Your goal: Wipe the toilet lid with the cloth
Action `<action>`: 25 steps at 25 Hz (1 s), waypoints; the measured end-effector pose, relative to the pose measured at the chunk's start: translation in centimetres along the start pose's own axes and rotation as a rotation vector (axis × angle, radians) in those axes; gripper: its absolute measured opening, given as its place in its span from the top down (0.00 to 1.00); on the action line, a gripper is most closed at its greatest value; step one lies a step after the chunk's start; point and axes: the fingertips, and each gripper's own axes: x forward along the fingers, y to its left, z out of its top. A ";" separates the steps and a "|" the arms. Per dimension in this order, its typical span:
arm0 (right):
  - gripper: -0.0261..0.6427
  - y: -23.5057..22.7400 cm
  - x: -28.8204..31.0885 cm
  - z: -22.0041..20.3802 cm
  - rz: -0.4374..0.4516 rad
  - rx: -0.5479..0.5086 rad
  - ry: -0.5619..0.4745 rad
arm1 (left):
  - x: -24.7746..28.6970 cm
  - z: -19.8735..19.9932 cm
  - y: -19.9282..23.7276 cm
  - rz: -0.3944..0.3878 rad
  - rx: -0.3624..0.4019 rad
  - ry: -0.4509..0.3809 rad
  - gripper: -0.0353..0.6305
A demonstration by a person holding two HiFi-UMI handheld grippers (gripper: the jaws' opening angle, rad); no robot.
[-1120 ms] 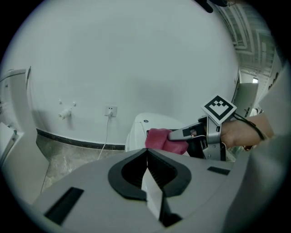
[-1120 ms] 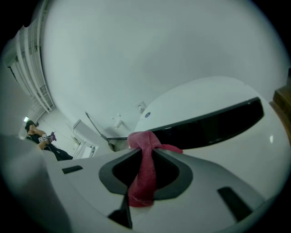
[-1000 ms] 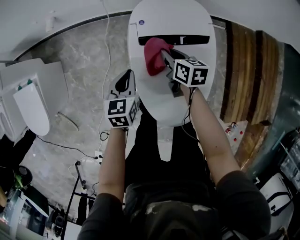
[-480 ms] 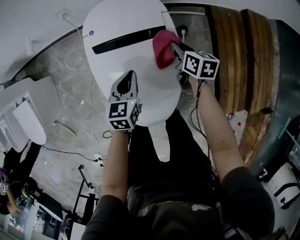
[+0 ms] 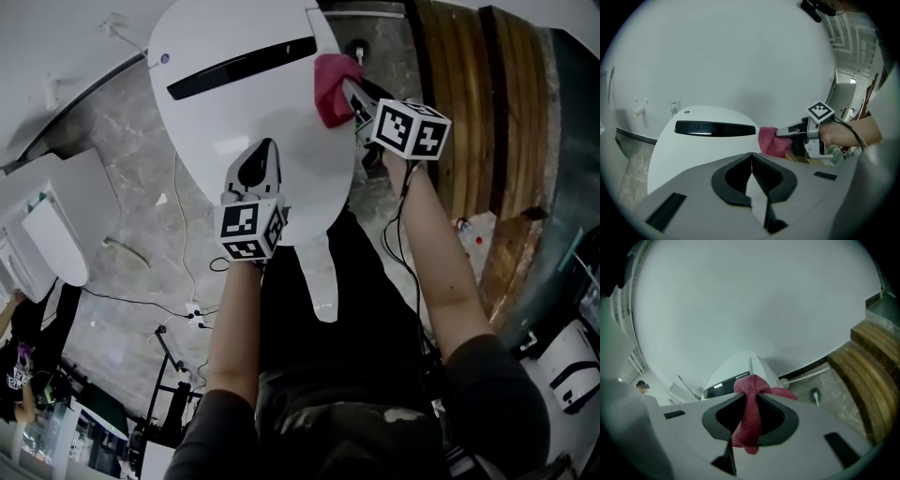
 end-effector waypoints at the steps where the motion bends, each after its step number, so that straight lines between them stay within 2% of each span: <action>1: 0.86 1.4 0.1 -0.5 0.022 0.002 0.001 | -0.5 -0.2 0.8 0.003 0.008 0.008 0.93; 5: 0.86 8.1 0.8 -3.2 0.098 0.005 0.013 | -3.4 -0.6 4.1 -0.010 0.040 0.029 0.93; 10: 0.86 18.9 3.5 -7.9 0.214 -0.052 0.067 | -7.6 -0.3 10.0 0.025 0.006 0.007 0.93; 14: 0.86 25.1 5.9 -12.8 0.273 -0.089 0.137 | -10.5 -1.1 14.0 0.048 -0.015 0.004 0.93; 19: 0.86 27.9 9.1 -16.9 0.264 -0.113 0.213 | -13.0 -2.6 17.2 0.068 -0.055 0.009 0.93; 25: 0.86 25.9 10.8 -18.1 0.217 -0.162 0.245 | -13.4 -4.5 18.1 0.082 -0.085 0.017 0.93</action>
